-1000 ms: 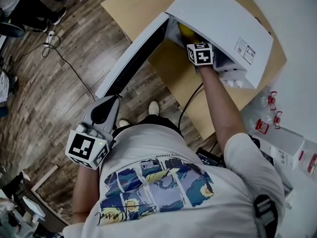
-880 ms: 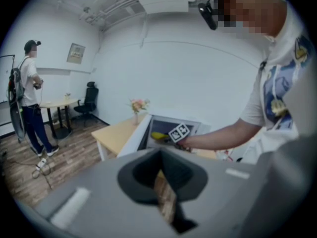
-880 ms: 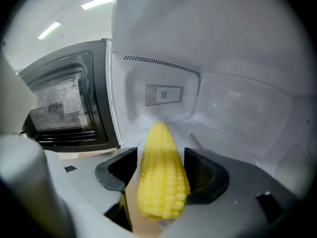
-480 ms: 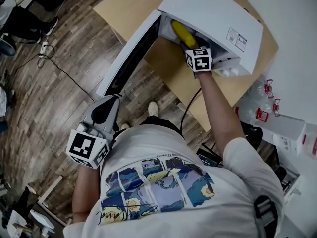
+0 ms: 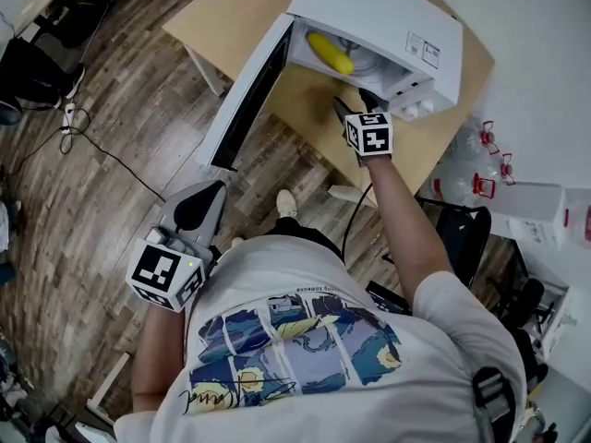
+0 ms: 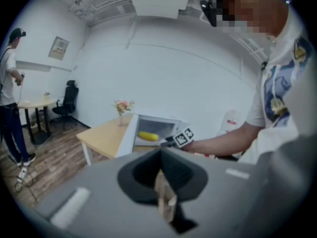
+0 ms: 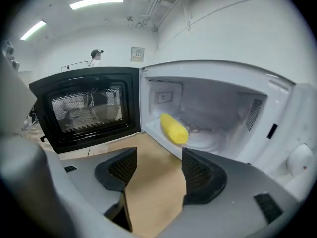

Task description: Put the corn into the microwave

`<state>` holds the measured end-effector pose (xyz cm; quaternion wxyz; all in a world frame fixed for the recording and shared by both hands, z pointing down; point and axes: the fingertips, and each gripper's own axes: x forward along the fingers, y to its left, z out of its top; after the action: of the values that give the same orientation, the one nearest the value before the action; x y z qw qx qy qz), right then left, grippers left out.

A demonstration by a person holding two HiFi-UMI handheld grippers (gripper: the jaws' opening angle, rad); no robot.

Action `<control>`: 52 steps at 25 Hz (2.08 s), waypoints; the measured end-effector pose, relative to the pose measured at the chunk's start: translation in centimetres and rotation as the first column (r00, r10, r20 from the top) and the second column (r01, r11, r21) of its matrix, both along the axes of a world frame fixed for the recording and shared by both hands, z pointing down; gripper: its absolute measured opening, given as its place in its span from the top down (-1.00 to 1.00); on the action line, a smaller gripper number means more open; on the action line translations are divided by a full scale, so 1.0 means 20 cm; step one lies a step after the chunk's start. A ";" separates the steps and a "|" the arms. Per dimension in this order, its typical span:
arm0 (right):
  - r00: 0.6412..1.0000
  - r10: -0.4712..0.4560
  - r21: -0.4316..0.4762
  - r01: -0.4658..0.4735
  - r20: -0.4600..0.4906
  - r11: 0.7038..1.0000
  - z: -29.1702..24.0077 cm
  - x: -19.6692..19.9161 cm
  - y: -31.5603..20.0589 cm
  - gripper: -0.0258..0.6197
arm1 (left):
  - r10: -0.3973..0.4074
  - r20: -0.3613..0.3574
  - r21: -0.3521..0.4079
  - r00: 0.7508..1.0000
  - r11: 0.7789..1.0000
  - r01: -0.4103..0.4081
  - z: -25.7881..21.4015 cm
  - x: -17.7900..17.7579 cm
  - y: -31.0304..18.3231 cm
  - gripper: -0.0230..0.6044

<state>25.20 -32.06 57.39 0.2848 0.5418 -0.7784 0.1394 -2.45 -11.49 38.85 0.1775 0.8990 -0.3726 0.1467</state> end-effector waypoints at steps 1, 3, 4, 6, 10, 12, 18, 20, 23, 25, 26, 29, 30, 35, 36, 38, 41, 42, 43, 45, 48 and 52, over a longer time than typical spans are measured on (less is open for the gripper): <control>1.000 0.008 -0.001 -0.008 0.006 1.000 -0.01 -0.01 0.05 0.11 | 0.010 -0.003 0.000 1.000 1.000 -0.010 0.00 -0.02 0.02 0.90; 1.000 0.015 -0.003 -0.015 0.019 1.000 -0.03 -0.06 0.14 0.11 | 0.028 -0.008 -0.001 1.000 1.000 -0.029 0.00 -0.05 0.06 0.90; 1.000 0.015 -0.004 -0.014 0.026 1.000 -0.04 -0.09 0.19 0.11 | 0.037 -0.010 0.000 0.999 0.999 -0.037 0.00 -0.06 0.09 0.90; 0.999 0.007 -0.001 -0.007 0.042 1.000 -0.06 -0.15 0.29 0.11 | 0.048 -0.016 0.006 0.999 0.999 -0.048 0.00 -0.10 0.12 0.90; 0.997 -0.006 0.006 0.006 0.081 1.000 -0.12 -0.29 0.48 0.11 | 0.061 -0.025 0.016 0.998 0.998 -0.061 0.00 -0.19 0.21 0.90; 0.996 -0.019 0.010 0.018 0.089 1.000 -0.15 -0.36 0.57 0.11 | 0.060 -0.029 0.018 0.998 0.998 -0.059 0.00 -0.24 0.26 0.90; 0.993 -0.038 0.022 0.036 0.110 0.999 -0.26 -0.51 0.85 0.11 | 0.056 -0.033 0.013 0.998 0.998 -0.056 0.03 -0.38 0.43 0.90; 0.992 -0.047 0.029 0.044 0.116 0.999 -0.29 -0.55 0.92 0.11 | 0.054 -0.034 0.011 0.998 0.999 -0.053 0.04 -0.42 0.49 0.90; 0.990 -0.058 0.032 0.054 0.132 0.998 -0.33 -0.61 1.05 0.13 | 0.045 -0.043 0.007 0.998 0.999 -0.045 0.06 -0.46 0.56 0.90; 0.988 -0.063 0.031 0.059 0.138 0.998 -0.35 -0.64 1.14 0.15 | 0.043 -0.054 -0.001 0.998 0.999 -0.043 0.08 -0.47 0.62 0.90; 0.988 -0.066 0.030 0.063 0.140 0.998 -0.36 -0.66 1.19 0.16 | 0.045 -0.058 -0.006 0.997 0.999 -0.045 0.09 -0.48 0.65 0.90; 0.986 -0.083 0.030 0.080 0.147 0.996 -0.38 -0.74 1.34 0.23 | 0.067 -0.058 -0.020 0.996 0.997 -0.068 0.13 -0.50 0.74 0.90; 0.985 -0.089 0.031 0.085 0.148 0.996 -0.39 -0.76 1.38 0.27 | 0.075 -0.058 -0.023 0.995 0.997 -0.077 0.14 -0.50 0.76 0.90; 0.981 -0.117 0.027 0.114 0.156 0.993 -0.42 -0.87 1.54 0.36 | 0.098 -0.064 -0.023 0.993 0.995 -0.100 0.16 -0.52 0.85 0.90; 0.979 -0.128 0.022 0.126 0.158 0.992 -0.42 -0.89 1.56 0.42 | 0.100 -0.064 -0.025 0.993 0.995 -0.101 0.16 -0.53 0.86 0.90; 0.976 -0.143 0.016 0.142 0.165 0.990 -0.43 -0.93 1.61 0.51 | 0.108 -0.063 -0.027 0.992 0.994 -0.110 0.16 -0.53 0.89 0.90; 0.973 -0.156 0.017 0.156 0.170 0.988 -0.46 -0.96 1.66 0.62 | 0.135 -0.065 -0.023 0.989 0.990 -0.136 0.16 -0.52 0.91 0.90; 0.972 -0.163 0.017 0.163 0.172 0.987 -0.47 -0.97 1.68 0.64 | 0.142 -0.065 -0.022 0.988 0.989 -0.143 0.17 -0.51 0.91 0.90; 0.970 -0.170 0.018 0.169 0.173 0.985 -0.48 -0.99 1.69 0.70 | 0.147 -0.064 -0.020 0.987 0.989 -0.149 0.17 -0.52 0.92 0.90; 0.969 -0.180 0.020 0.179 0.171 0.984 -0.49 -1.01 1.72 0.74 | 0.154 -0.061 -0.016 0.986 0.988 -0.156 0.17 -0.52 0.93 0.90; 0.969 -0.183 0.017 0.183 0.167 0.983 -0.50 -1.02 1.75 0.79 | 0.154 -0.064 -0.012 0.986 0.988 -0.155 0.16 -0.53 0.94 0.90; 0.969 -0.187 0.016 0.187 0.163 0.982 -0.52 -1.03 1.77 0.83 | 0.153 -0.070 -0.011 0.986 0.988 -0.154 0.16 -0.54 0.95 0.90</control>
<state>4.58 3.35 47.04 0.2313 0.4530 -0.8468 0.1559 -13.19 7.56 42.04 0.1859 0.9280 -0.2948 0.1318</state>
